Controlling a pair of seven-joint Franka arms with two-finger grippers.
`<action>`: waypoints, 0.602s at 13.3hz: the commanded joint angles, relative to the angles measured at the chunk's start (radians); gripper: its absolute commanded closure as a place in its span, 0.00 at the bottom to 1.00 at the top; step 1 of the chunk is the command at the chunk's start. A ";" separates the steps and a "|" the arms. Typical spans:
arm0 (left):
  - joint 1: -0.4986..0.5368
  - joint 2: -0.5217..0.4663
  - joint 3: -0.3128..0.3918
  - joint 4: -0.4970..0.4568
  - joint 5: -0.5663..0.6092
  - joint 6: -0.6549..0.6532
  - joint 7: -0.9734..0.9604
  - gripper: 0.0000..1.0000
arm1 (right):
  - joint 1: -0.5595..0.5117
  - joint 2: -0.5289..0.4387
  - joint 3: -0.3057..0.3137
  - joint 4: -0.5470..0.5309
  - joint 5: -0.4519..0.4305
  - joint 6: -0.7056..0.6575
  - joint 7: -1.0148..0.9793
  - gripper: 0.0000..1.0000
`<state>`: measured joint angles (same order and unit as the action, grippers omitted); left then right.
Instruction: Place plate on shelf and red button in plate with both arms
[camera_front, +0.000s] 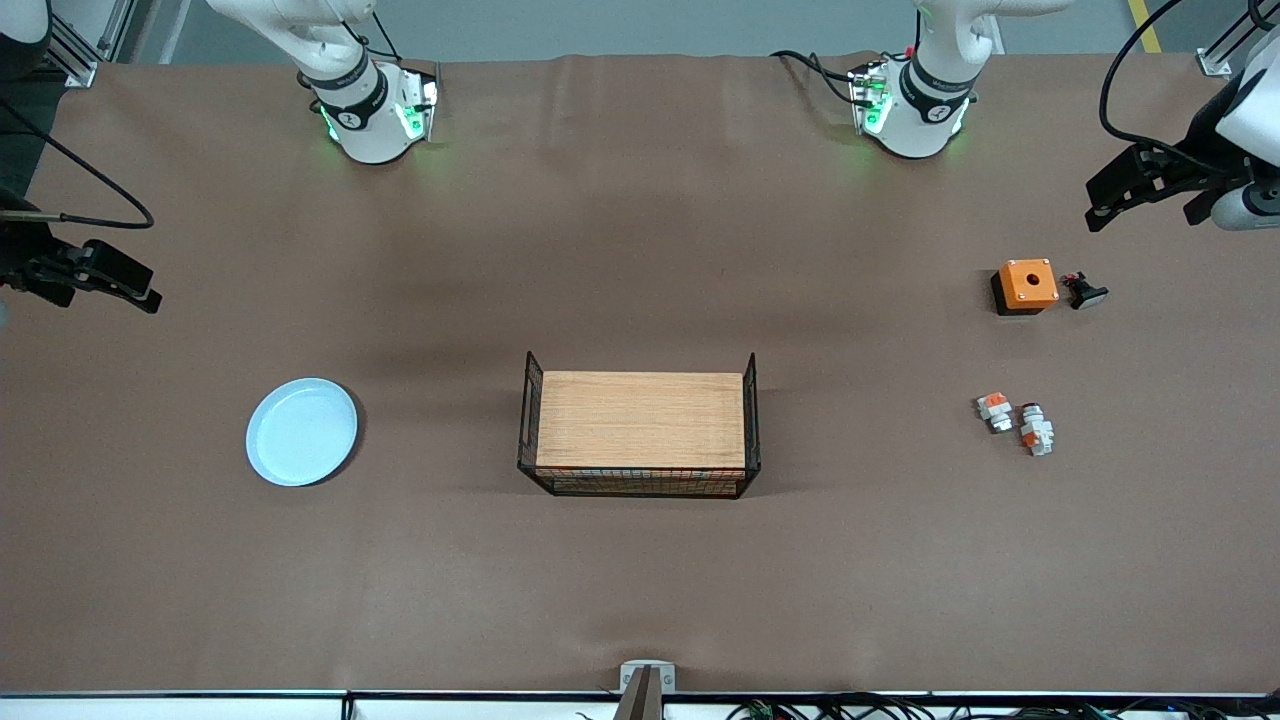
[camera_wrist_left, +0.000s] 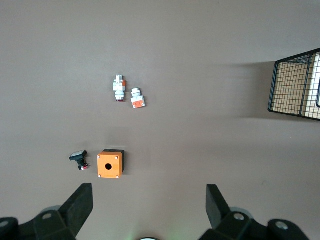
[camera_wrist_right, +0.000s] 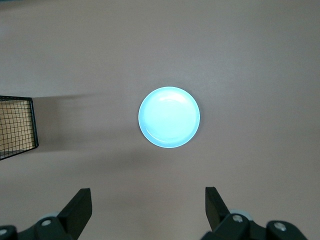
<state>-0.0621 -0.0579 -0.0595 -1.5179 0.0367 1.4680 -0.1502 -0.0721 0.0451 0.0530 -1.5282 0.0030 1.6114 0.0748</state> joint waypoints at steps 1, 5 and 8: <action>-0.004 0.009 0.004 0.021 -0.001 -0.011 0.018 0.01 | -0.012 0.004 0.008 0.020 -0.003 -0.015 -0.006 0.00; 0.004 0.026 0.010 0.022 0.002 -0.011 0.023 0.01 | -0.012 0.004 0.008 0.020 -0.003 -0.015 -0.007 0.00; 0.042 0.088 0.021 0.018 0.000 0.005 0.021 0.01 | -0.014 0.004 0.008 0.020 -0.003 -0.015 -0.007 0.00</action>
<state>-0.0495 -0.0258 -0.0488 -1.5195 0.0369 1.4683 -0.1502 -0.0721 0.0451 0.0530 -1.5278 0.0030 1.6114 0.0748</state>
